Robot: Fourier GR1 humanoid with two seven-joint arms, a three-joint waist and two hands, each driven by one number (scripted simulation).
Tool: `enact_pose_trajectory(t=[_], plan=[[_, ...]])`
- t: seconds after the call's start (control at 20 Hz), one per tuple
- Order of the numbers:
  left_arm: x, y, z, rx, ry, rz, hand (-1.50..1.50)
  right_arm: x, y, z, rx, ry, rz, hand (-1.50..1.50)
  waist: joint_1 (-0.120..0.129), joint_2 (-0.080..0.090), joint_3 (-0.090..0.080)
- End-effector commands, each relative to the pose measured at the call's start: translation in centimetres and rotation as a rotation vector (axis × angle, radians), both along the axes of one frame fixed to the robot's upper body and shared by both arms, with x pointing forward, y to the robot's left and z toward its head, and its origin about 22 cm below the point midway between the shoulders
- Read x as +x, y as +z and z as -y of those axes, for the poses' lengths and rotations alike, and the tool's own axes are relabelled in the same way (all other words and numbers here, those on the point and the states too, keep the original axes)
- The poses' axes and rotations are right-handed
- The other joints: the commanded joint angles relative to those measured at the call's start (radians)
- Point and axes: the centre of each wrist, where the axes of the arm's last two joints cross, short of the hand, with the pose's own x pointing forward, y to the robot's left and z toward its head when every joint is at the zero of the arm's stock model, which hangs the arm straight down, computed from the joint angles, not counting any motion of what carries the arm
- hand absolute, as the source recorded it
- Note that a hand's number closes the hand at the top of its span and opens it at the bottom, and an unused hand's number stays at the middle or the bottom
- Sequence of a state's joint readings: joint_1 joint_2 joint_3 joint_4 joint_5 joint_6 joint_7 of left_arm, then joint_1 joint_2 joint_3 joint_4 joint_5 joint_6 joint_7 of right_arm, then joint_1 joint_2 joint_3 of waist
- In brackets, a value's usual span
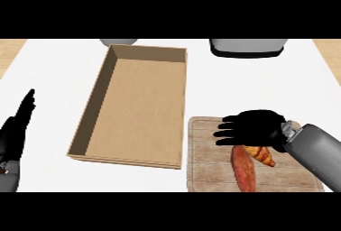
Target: Pick the croissant from the cutting board and place it in the cardboard box
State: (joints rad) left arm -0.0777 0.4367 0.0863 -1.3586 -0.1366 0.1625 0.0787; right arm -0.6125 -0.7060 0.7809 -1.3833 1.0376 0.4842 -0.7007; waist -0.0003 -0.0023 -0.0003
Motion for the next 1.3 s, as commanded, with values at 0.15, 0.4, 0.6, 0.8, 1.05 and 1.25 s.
enact_pose_trajectory(t=[0.15, 0.4, 0.6, 0.8, 1.05, 1.25], plan=[[0.3, -0.3, 0.5, 0.005, -0.006, -0.003, 0.0, -1.5, -0.2, -2.0, -0.123, 0.012, -0.022, -1.5, 0.003, 0.001, 0.0], [0.4, 0.2, -0.9, -0.009, -0.01, 0.019, 0.0, -1.9, -2.5, 0.6, -0.165, -0.042, 0.023, -1.5, 0.003, 0.003, 0.0], [-0.6, -0.7, 0.2, -0.003, -0.012, -0.012, 0.0, -1.3, -3.6, 0.3, -0.126, -0.058, 0.012, -1.5, 0.005, 0.002, 0.0], [-0.2, -1.3, 0.4, 0.001, -0.015, 0.004, 0.0, -2.1, -7.5, -0.2, 0.021, 0.022, 0.124, 1.5, 0.009, 0.006, 0.001], [1.6, 0.9, 0.6, 0.02, 0.004, 0.006, 0.0, -0.6, -7.3, 1.5, 0.077, 0.046, 0.199, 1.5, 0.008, 0.006, 0.001], [1.1, -0.3, 1.7, -0.014, -0.033, 0.01, 0.0, 4.0, -2.7, -0.5, 0.332, -0.228, 0.15, 1.5, 0.03, 0.012, 0.002]])
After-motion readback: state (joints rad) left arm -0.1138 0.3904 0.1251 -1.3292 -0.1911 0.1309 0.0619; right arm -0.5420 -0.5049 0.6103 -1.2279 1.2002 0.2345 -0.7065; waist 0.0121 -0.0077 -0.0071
